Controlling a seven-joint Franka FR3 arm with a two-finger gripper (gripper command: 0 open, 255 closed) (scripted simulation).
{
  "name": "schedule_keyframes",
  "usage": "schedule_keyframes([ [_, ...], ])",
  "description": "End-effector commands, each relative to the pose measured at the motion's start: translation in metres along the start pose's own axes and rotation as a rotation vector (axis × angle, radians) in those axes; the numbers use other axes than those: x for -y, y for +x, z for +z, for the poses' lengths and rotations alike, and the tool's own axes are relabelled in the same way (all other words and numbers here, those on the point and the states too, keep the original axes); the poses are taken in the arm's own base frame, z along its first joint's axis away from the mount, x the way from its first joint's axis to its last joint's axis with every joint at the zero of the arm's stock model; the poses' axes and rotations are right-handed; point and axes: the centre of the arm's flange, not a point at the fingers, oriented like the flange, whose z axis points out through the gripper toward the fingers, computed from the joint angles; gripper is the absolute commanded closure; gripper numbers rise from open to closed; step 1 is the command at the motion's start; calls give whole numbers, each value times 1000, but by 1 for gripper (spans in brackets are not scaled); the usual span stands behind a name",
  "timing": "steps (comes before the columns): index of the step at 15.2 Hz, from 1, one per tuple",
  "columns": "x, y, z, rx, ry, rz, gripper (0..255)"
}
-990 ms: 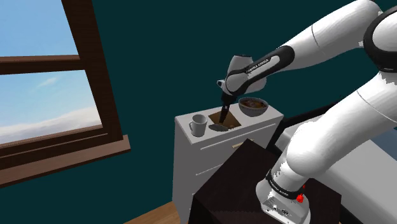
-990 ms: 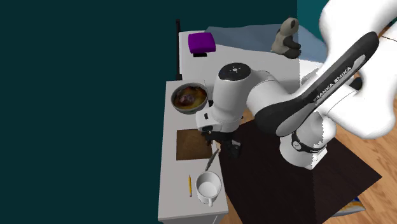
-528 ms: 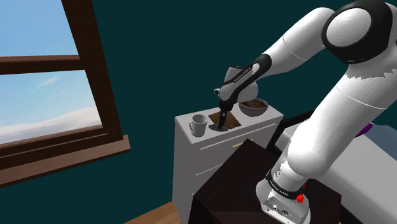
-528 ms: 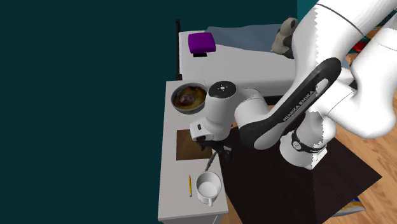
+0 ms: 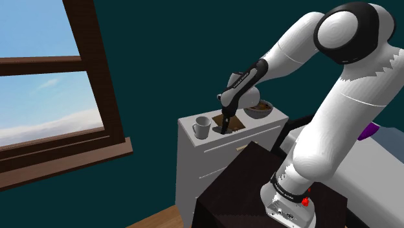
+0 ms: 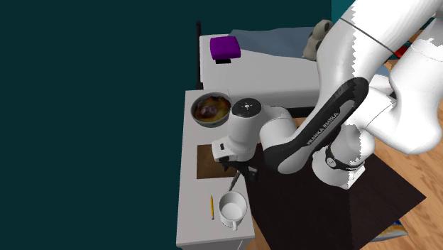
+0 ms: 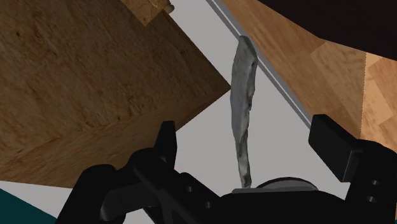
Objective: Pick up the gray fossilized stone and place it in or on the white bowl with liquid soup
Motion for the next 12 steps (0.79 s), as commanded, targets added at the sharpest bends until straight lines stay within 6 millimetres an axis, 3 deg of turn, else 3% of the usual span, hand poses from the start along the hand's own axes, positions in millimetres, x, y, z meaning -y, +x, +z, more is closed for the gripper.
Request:
schedule_keyframes([
  [1, 0, 0, 0, 0, 0, 0, 0],
  [3, 0, 0, 0, 0, 0, 0, 0],
  [4, 0, 0, 0, 0, 0, 0, 255],
  [12, 0, 0, 0, 0, 0, 0, 255],
])
